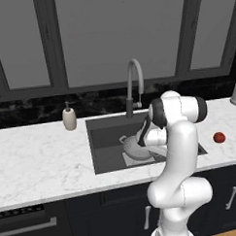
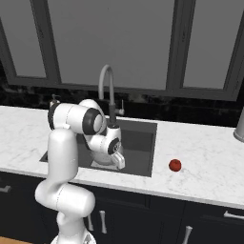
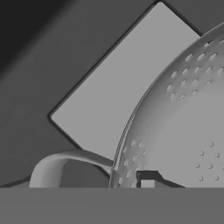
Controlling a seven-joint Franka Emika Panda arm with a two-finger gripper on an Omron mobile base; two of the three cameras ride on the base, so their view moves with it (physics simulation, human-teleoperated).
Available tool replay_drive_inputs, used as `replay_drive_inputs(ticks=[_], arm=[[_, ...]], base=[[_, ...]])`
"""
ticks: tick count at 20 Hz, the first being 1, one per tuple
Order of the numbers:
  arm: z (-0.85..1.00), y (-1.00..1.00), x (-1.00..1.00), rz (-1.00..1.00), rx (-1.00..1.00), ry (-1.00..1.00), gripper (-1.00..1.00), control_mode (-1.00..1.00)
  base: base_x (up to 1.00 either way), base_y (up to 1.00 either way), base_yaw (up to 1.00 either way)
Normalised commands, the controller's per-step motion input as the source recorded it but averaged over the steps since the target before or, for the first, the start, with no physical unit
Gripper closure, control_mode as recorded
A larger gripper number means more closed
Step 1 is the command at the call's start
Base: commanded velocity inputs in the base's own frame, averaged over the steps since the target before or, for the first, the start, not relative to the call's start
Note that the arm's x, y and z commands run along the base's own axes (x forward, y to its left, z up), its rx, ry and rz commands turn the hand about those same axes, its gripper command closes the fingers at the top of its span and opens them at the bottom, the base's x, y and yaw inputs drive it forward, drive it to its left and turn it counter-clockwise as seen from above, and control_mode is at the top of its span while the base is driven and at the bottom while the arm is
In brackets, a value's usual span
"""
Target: Put the colander in the sink, put the apple in the colander, and turn on the sink faucet and pour water over the colander.
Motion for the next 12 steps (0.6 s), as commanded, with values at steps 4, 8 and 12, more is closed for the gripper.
replay_drive_inputs(ticks=[4,8,12], arm=[[0.0,0.0,0.0,0.0,0.0,0.0,1.0,-1.0],[0.0,0.0,0.0,0.0,0.0,0.0,-1.0,-1.0],[0.0,0.0,0.0,0.0,0.0,0.0,-1.0,-1.0]], base=[[0.0,0.0,0.0],[0.0,0.0,0.0],[0.0,0.0,0.0]])
